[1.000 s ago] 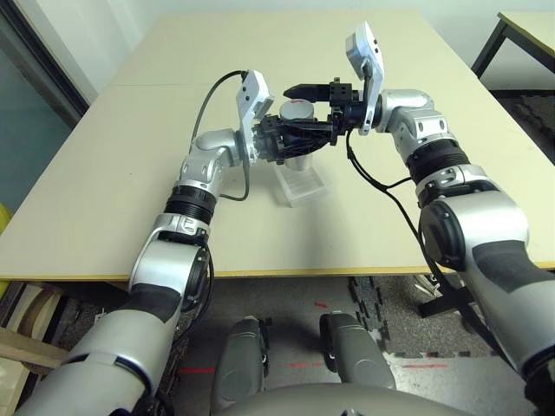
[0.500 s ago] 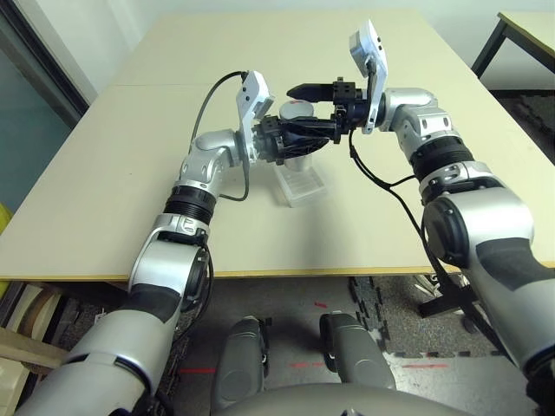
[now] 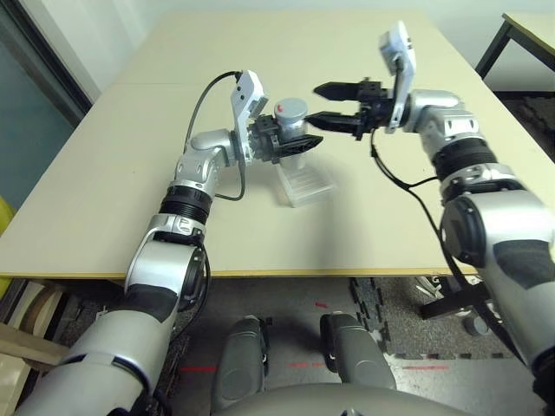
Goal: Pour the medicine from the bottle into the box.
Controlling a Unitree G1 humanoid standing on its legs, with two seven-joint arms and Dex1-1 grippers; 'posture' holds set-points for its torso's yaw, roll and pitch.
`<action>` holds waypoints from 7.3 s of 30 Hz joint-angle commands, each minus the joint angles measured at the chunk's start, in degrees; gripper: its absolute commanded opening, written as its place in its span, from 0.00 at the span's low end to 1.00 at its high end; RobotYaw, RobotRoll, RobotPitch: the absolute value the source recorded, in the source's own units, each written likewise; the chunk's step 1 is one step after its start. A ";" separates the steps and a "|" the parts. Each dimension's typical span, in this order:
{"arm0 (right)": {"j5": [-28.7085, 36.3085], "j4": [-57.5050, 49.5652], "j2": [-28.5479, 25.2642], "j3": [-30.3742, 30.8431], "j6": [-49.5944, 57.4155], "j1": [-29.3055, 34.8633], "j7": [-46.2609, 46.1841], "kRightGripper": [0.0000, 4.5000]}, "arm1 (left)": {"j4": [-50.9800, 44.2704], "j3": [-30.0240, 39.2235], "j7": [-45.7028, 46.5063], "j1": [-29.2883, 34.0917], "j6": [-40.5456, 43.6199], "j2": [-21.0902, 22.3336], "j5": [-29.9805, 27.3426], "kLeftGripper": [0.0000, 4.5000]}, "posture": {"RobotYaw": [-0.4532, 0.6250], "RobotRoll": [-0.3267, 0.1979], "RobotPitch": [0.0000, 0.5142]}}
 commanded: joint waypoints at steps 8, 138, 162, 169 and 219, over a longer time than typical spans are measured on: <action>-0.26 0.27 -1.68 -0.31 0.15 0.90 2.13 1.00 | -0.26 -0.03 -0.59 0.07 -0.73 0.42 0.39 0.59 | 0.22 0.62 0.16; -3.47 -28.39 -9.18 6.50 3.46 26.15 -18.57 1.00 | 16.24 4.00 15.45 -9.37 -9.64 6.79 7.00 0.59 | 0.21 0.62 0.15; 5.20 -41.87 -7.94 9.32 12.42 29.84 -2.97 1.00 | 20.03 4.02 13.33 -11.24 -11.89 7.47 9.30 0.59 | 0.21 0.62 0.10; 4.97 -40.98 -7.60 9.28 11.84 30.11 -4.27 1.00 | 21.87 0.03 16.36 -11.11 -17.76 7.79 15.35 0.59 | 0.20 0.62 0.10; 5.17 -37.17 -5.69 8.88 8.63 29.92 -4.65 1.00 | 33.04 -5.72 16.89 -22.08 -22.84 2.54 29.56 0.59 | 0.22 0.62 0.14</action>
